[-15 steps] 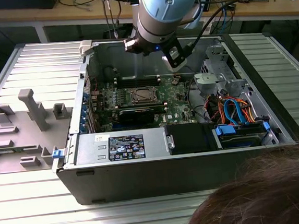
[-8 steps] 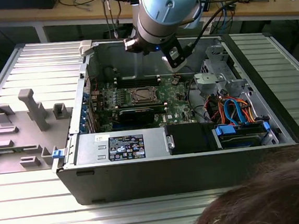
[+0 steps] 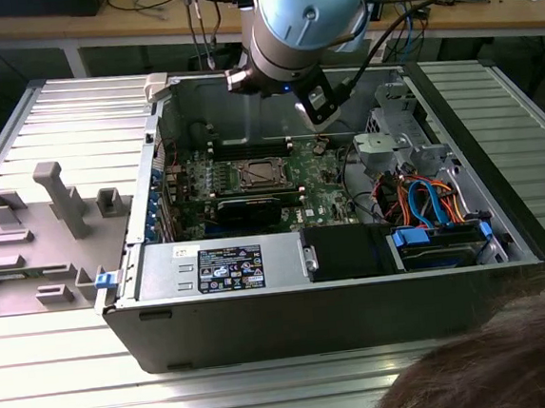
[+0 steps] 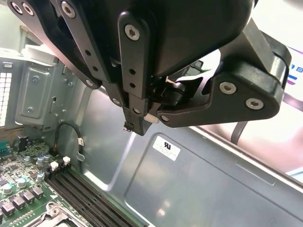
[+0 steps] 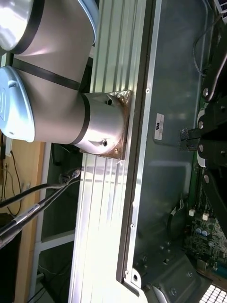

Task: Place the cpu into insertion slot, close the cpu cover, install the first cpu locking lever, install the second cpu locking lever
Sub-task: 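Install the second cpu locking lever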

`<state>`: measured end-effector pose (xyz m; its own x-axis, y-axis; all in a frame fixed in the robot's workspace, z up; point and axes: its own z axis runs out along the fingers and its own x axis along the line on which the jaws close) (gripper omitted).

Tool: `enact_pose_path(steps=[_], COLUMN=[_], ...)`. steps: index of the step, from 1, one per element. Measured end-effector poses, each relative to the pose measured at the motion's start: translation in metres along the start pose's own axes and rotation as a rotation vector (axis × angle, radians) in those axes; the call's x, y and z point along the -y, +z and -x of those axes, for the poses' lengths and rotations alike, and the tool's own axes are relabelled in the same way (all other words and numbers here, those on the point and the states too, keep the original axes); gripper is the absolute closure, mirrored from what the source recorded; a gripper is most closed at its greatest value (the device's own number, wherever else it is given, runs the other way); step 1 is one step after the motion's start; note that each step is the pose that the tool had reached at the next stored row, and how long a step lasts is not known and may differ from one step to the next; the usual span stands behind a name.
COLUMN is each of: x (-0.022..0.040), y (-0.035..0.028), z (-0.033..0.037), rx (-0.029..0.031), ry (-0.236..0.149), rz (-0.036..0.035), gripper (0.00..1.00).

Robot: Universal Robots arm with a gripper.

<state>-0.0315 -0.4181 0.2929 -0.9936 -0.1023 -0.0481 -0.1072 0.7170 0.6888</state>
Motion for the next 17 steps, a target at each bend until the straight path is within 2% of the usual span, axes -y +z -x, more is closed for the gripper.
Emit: enact_pose_path(steps=[3,7,12,17], x=[0.0005,0.0007,0.0009,0.0010], y=[-0.0005,-0.0007,-0.0009,-0.0009], z=[-0.0001,-0.0001,-0.0002,-0.0001], rx=[0.0013,0.0018,0.0024,0.0027], ry=[-0.001,-0.001,-0.003,-0.004], rz=[0.0122,0.0204,0.0354,0.0462], gripper=[0.89,0.89,0.89,0.89])
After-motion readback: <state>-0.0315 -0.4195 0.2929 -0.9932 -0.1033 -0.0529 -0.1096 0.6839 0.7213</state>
